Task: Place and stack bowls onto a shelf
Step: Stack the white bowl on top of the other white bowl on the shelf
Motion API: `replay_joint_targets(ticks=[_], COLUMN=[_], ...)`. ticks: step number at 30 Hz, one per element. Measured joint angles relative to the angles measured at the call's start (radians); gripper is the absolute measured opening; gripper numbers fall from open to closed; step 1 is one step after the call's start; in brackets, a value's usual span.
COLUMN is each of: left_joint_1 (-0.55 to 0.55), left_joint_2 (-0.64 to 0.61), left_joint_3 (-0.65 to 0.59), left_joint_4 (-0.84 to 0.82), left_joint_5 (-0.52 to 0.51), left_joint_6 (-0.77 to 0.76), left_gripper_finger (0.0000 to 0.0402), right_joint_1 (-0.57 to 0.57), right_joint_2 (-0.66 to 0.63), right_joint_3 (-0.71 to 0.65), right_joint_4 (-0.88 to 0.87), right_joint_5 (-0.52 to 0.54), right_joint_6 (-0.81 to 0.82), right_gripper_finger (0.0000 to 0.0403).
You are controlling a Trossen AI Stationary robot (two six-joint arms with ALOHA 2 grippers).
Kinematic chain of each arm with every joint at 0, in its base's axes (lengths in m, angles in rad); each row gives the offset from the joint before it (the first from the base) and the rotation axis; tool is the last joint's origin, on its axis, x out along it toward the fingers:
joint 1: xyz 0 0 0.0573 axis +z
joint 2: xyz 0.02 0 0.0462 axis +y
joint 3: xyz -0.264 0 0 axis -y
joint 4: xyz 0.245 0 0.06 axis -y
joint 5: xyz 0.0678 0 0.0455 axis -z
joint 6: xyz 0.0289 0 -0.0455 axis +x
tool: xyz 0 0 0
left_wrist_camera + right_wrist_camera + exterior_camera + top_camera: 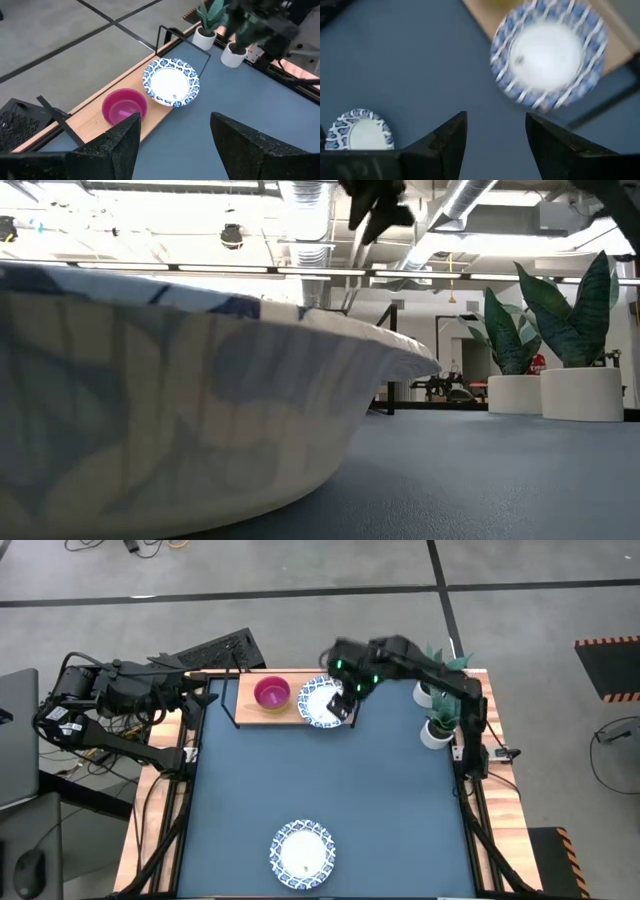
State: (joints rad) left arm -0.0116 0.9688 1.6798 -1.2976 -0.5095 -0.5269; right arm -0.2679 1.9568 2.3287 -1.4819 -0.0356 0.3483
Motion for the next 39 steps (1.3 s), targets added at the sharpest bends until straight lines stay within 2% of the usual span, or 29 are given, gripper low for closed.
replay_joint_targets(ticks=[4, 6, 15, 20, 26, 31, 34, 39], left_joint_1=[0.000, 0.000, 0.000, 0.000, 0.000, 0.000, 0.000, -0.001], left_joint_2=[0.000, -0.001, -0.001, 0.000, -0.001, -0.001, -0.001, -0.001], left_joint_3=[0.000, 0.000, 0.000, 0.000, 0.000, 0.000, 0.000, 0.000], left_joint_4=[0.000, 0.000, -0.007, -0.019, -0.054, -0.057, -0.060, -0.059], left_joint_5=[0.014, 0.030, 0.171, 0.228, 0.269, 0.282, 0.311, 0.317], left_joint_6=[0.034, 0.054, 0.134, 0.141, 0.122, 0.100, 0.118, 0.126], left_gripper_finger=[0.0224, 0.0224, 0.0224, 0.0224, 0.0224, 0.0224, 0.0224, 0.0224], right_joint_1=[0.148, 0.213, 0.432, 0.502, 0.562, 0.629, 0.670, 0.678], right_joint_2=[0.015, 0.031, 0.135, 0.214, 0.272, 0.247, 0.198, 0.062], right_joint_3=[0.000, -0.001, -0.014, -0.013, -0.021, -0.151, -0.268, -0.545], right_joint_4=[-0.092, -0.091, -0.067, -0.043, 0.025, 0.222, 0.356, 0.619], right_joint_5=[0.139, 0.161, 0.095, 0.017, 0.007, -0.020, 0.002, 0.058], right_joint_6=[0.202, 0.299, 0.586, 0.624, 0.674, 0.775, 0.876, 0.940], right_gripper_finger=[0.0226, 0.0226, 0.0226, 0.0226, 0.0226, 0.0226, 0.0226, 0.0226])
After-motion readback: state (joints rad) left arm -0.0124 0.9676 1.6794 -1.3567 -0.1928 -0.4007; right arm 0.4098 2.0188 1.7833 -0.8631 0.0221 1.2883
